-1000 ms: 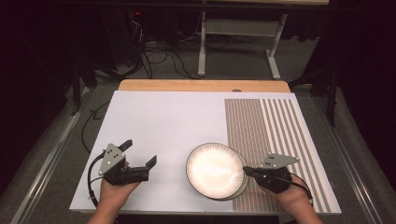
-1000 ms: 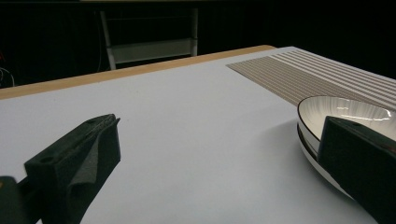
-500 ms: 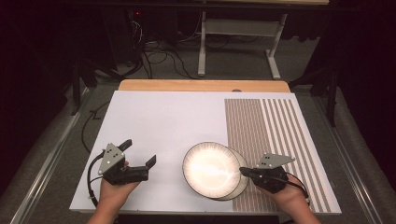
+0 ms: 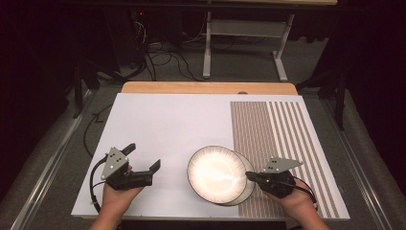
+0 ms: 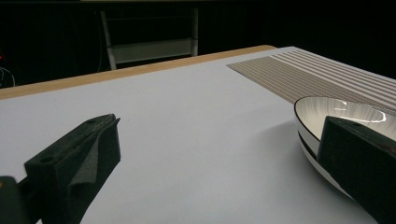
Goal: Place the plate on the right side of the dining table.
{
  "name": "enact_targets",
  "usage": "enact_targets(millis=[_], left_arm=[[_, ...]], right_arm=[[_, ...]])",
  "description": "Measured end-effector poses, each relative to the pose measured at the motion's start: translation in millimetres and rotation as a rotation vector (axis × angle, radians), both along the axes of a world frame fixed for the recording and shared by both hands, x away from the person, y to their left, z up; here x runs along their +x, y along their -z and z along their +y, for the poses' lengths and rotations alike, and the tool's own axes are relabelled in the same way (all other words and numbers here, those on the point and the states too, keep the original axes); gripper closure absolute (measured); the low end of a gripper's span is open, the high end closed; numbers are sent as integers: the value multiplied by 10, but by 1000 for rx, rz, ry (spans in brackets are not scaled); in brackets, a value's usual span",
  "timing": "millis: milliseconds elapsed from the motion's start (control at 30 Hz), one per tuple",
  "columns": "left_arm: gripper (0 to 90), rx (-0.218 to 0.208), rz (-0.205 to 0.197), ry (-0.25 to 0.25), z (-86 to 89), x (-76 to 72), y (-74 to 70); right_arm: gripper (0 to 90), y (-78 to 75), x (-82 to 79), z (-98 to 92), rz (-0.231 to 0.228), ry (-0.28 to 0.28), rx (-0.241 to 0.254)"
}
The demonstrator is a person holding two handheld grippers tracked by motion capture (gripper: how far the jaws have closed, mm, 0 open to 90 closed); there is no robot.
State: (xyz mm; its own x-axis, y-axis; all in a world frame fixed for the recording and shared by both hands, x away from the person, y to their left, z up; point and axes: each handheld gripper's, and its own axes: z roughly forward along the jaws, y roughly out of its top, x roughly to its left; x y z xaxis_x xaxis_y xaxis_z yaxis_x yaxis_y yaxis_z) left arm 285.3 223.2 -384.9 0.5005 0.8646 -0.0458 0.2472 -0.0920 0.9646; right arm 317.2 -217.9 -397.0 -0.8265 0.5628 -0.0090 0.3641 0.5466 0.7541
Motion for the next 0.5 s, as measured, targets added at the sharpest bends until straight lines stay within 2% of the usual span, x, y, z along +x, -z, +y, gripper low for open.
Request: enact_targets(millis=[500], left_arm=[[1, -2, -4, 0, 3, -10, -12]], right_arm=[[900, 1, 4, 2, 7, -1, 5]])
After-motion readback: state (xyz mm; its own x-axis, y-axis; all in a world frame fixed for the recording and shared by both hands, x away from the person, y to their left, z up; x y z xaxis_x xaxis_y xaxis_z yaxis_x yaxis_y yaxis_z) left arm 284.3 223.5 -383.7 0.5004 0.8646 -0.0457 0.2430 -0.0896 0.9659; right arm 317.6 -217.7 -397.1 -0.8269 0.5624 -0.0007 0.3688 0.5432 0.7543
